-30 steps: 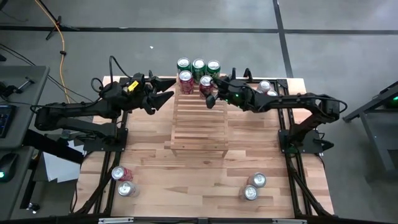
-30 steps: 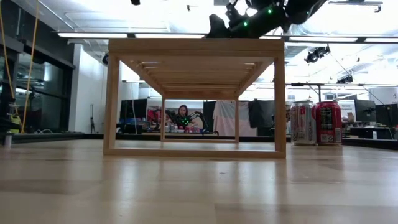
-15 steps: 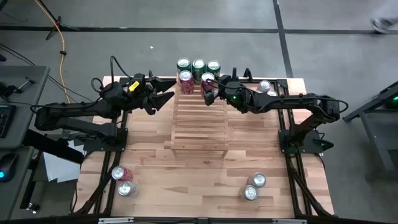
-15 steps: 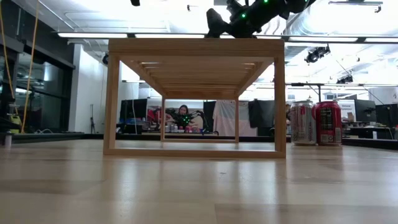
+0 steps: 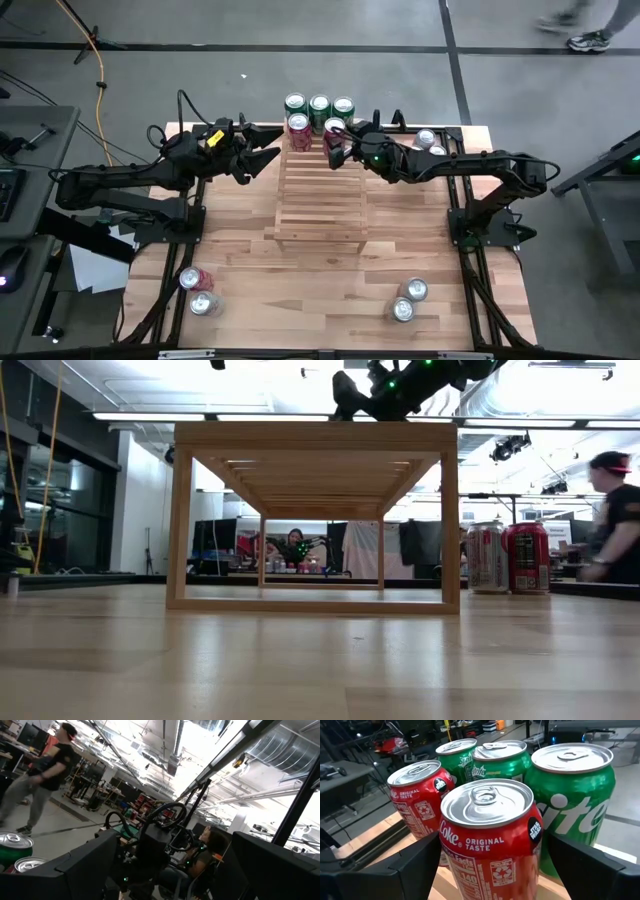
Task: Place canned beverage on shelf
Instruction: Put the top left red soda can on the shelf aligned with the other red soda can
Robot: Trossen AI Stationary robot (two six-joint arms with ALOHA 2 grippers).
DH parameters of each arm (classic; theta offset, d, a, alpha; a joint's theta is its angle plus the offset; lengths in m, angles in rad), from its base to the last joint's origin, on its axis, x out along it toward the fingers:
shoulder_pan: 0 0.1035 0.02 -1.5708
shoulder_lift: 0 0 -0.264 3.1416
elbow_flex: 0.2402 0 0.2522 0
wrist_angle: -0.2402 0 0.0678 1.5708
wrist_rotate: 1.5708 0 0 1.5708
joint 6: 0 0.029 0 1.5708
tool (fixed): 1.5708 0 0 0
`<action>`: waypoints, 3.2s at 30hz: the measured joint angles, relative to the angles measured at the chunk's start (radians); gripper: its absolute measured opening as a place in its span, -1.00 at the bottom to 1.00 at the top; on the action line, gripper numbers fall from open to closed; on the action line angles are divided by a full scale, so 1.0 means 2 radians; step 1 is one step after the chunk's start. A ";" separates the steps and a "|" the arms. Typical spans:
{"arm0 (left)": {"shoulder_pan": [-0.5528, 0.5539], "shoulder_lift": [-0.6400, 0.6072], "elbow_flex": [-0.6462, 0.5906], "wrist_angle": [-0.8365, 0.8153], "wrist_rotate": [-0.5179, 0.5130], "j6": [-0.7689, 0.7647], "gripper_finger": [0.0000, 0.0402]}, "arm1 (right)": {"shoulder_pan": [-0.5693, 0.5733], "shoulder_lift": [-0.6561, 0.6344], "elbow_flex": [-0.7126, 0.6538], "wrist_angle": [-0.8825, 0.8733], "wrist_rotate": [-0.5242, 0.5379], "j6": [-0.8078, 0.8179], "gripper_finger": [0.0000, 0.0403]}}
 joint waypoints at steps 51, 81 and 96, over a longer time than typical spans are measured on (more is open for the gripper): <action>0.000 0.000 0.000 0.000 0.000 0.000 0.94 | -0.018 0.006 -0.001 0.060 -0.103 -0.076 0.49; 0.001 0.000 0.000 0.000 -0.002 0.000 0.94 | -0.034 0.042 -0.001 0.105 -0.108 -0.057 0.56; 0.001 0.000 0.000 0.000 -0.002 0.000 0.94 | -0.034 0.037 0.001 0.106 -0.109 -0.079 0.85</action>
